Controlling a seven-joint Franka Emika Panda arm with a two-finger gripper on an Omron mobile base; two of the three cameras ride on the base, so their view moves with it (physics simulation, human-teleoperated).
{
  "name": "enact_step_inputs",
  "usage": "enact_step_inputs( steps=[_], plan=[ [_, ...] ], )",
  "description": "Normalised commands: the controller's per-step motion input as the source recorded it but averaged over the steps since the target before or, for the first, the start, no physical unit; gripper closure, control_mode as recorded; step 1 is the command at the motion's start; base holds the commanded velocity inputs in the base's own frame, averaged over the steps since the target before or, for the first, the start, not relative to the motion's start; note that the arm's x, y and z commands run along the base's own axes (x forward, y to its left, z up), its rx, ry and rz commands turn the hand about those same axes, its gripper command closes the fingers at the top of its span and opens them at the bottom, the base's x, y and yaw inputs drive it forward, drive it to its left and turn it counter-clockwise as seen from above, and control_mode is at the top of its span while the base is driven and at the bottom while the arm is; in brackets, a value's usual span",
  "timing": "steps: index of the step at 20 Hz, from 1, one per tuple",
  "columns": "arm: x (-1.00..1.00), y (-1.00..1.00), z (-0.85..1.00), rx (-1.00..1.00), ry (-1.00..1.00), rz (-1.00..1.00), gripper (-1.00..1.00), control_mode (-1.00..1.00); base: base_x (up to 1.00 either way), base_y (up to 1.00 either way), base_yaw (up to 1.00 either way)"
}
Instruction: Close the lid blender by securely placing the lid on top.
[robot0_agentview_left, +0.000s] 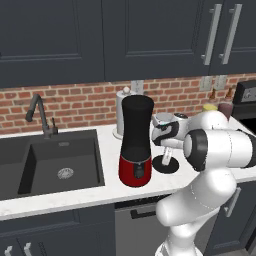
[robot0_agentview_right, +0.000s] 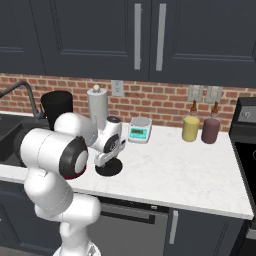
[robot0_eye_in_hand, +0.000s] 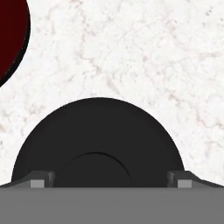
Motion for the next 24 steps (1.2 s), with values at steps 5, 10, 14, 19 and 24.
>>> enact_step_inputs(
  steps=[5, 10, 14, 19, 24],
  plan=[
    [-0.07, -0.01, -0.42, 0.00, 0.00, 0.00, -1.00, -1.00, 0.00, 0.00, 0.00],
    [-0.17, 0.00, -0.37, 0.00, -0.01, 0.00, -1.00, -1.00, 0.00, 0.00, 0.00],
    [-0.39, 0.00, -0.40, 0.00, -0.08, 0.00, -1.00, -1.00, 0.00, 0.00, 0.00],
    [-0.35, 0.00, -0.60, -0.03, -0.01, 0.00, 1.00, -1.00, 0.00, 0.00, 0.00],
    [-0.13, 0.00, -0.49, -0.01, 0.00, 0.00, 1.00, -1.00, 0.00, 0.00, 0.00]
  ],
)
